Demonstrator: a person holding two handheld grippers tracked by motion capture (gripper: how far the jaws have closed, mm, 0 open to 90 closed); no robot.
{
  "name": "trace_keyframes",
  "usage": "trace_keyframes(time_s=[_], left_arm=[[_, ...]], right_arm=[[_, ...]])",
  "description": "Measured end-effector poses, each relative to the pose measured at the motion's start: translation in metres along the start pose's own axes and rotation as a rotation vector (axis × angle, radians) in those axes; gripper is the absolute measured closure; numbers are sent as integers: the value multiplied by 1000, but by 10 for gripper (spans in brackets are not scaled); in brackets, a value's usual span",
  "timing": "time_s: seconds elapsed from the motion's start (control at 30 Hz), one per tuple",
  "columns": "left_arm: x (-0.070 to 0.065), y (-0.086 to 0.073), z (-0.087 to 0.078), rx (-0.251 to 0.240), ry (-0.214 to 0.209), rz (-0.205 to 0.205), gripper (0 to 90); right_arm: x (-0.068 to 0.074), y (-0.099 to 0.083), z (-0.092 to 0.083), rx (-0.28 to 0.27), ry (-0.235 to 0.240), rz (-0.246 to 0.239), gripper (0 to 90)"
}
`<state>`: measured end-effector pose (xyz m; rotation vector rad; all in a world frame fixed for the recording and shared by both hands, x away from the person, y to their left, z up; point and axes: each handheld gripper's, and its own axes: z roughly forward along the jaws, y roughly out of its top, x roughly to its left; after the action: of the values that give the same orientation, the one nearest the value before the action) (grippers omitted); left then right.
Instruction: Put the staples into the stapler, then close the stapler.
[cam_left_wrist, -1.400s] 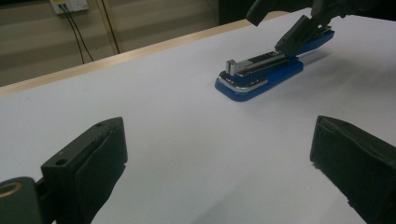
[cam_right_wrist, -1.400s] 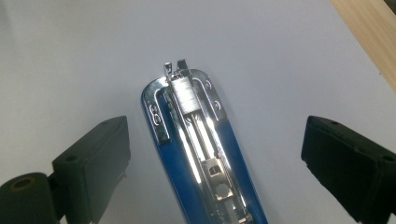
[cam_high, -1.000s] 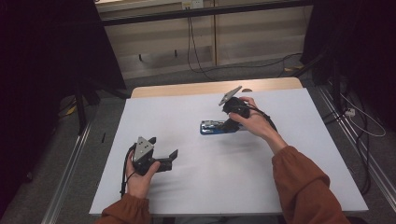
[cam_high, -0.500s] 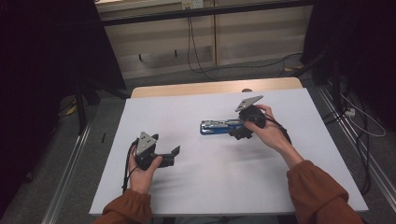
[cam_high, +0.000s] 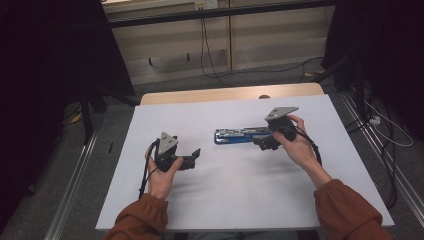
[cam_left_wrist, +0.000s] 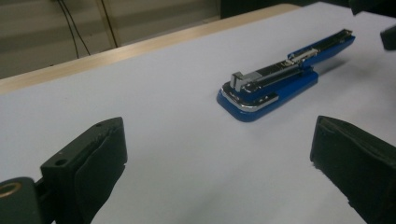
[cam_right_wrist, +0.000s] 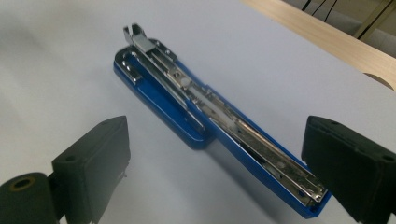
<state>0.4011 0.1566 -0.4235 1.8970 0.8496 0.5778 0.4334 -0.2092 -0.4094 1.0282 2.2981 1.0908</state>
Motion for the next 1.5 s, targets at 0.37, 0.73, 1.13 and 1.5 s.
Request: trace_keyframes(time_s=[0.37, 0.73, 1.13, 1.5], left_arm=[[-1, 13, 23, -11, -27, -18, 50], [-11, 28, 43, 3, -67, -1, 61], [-16, 30, 75, 24, -48, 33, 77], [-15, 29, 76, -8, -83, -12, 424]], right_arm=[[-12, -7, -9, -28, -50, 45, 71], [-19, -22, -22, -42, -82, 70, 59], [-19, -30, -25, -35, -82, 103, 58], [-18, -32, -23, -36, -75, 101, 58]])
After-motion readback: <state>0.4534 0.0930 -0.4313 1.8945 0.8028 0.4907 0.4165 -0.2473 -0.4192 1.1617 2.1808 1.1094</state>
